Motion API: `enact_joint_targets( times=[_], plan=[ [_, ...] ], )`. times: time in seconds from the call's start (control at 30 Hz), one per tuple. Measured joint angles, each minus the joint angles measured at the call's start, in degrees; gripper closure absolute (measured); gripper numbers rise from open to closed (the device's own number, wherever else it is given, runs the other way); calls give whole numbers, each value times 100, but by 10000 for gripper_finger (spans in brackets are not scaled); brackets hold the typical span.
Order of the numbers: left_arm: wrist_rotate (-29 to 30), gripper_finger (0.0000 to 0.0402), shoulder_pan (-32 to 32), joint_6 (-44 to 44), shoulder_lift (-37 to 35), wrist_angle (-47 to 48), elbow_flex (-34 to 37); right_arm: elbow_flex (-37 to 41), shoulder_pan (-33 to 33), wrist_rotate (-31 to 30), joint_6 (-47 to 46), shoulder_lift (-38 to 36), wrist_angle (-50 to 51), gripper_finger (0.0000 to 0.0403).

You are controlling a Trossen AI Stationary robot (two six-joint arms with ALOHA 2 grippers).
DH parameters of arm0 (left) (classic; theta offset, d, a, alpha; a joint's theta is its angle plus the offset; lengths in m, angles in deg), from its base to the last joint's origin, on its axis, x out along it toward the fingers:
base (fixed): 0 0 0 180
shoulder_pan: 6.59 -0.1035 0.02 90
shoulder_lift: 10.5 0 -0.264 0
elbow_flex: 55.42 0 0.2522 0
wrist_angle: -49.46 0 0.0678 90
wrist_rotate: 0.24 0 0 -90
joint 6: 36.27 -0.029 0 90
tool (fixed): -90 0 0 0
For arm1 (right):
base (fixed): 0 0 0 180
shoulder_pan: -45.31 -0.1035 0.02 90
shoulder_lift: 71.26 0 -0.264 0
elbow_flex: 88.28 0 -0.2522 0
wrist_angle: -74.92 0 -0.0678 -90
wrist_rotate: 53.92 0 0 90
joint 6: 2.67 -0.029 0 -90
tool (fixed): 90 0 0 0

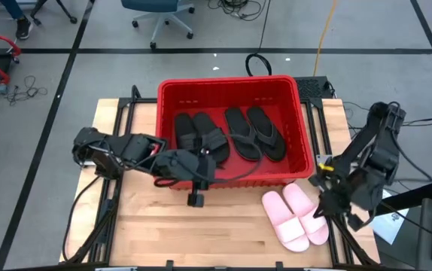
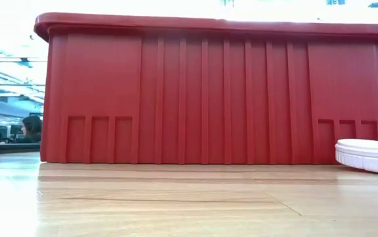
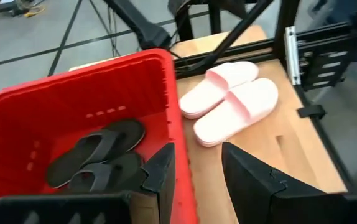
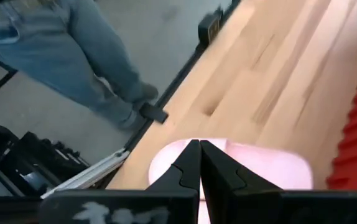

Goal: Pick and place slides into bin
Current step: Put the right pink slide into the red container

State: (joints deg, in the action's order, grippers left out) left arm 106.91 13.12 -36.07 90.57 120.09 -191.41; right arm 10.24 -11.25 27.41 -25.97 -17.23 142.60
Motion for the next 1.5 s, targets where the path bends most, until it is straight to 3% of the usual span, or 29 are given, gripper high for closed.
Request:
enact_joint_targets(
  times=[0.3,0.63,0.9,1.2,1.5],
  plan=[
    [3,273,439,-136,0,196,0,2,-92,706,-734,727,434,403],
    [-3,273,684,-92,0,199,0,0,-88,1174,-749,1344,510,403],
    [-5,273,725,31,0,198,0,1,-88,1203,-1290,1742,476,399],
    [-5,273,723,31,2,176,0,77,-86,1338,-1109,1876,1101,337],
    [-5,273,723,31,2,156,0,1092,-64,1342,-1199,1876,948,288]
  ],
)
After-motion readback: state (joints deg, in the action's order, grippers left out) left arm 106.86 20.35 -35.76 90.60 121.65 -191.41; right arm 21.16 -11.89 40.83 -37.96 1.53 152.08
